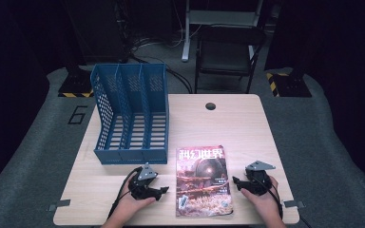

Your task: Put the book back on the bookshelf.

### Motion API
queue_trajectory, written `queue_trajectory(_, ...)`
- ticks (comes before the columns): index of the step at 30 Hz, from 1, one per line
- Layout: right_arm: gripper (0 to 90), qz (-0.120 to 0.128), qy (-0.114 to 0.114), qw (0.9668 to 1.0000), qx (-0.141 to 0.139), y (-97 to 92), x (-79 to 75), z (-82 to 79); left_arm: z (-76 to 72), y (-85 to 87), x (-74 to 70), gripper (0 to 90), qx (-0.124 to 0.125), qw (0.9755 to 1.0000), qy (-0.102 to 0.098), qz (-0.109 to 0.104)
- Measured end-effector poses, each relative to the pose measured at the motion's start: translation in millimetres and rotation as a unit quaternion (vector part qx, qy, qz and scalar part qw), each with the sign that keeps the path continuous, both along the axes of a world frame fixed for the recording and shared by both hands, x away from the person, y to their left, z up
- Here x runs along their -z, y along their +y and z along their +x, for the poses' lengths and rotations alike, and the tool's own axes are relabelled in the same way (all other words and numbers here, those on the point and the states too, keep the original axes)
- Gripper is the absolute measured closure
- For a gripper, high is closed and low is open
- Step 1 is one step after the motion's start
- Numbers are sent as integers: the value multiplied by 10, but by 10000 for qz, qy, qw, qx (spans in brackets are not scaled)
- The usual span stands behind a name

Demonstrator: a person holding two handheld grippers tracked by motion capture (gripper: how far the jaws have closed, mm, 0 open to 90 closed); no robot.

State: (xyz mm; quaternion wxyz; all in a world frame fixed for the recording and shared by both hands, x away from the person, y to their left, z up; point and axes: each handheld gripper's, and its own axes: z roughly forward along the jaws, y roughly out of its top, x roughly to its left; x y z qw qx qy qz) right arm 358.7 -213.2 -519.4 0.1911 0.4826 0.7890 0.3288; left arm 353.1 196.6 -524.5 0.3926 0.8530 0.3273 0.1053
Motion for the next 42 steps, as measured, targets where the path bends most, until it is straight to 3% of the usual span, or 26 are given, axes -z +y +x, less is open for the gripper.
queue_trajectory(4, 402, 135, 134, 9998, -91, 1, -50, -9, 1, 20, -32, 334, -20, 9999, 134, -41)
queue_trajectory(8, 425, 398, 87, 9991, -77, 23, -117, -27, -19, 7, -90, 352, -103, 9995, 271, -155)
queue_trajectory(13, 444, 456, 120, 9986, -241, 66, -157, -44, -39, -57, -105, 370, -60, 9982, 509, -327)
queue_trajectory(16, 448, 504, 128, 9982, -301, 110, -180, -53, -41, -105, -130, 385, 71, 9982, 535, -276)
queue_trajectory(19, 449, 485, 71, 9978, -439, 140, -198, -49, -40, -167, -146, 386, 79, 9979, 540, -353)
queue_trajectory(24, 448, 531, 162, 9976, -408, 182, -210, -53, -2, -239, -161, 387, 66, 9962, 720, -492)
queue_trajectory(30, 465, 565, 174, 9976, -371, 197, -205, -42, 21, -322, -161, 422, -28, 9951, 746, -645)
queue_trajectory(36, 487, 640, 208, 9970, -389, 230, -188, -30, 32, -421, -162, 453, -56, 9964, 636, -552)
queue_trajectory(42, 485, 688, 297, 9961, -465, 272, -161, -12, 45, -491, -138, 447, -169, 9960, 709, -523)
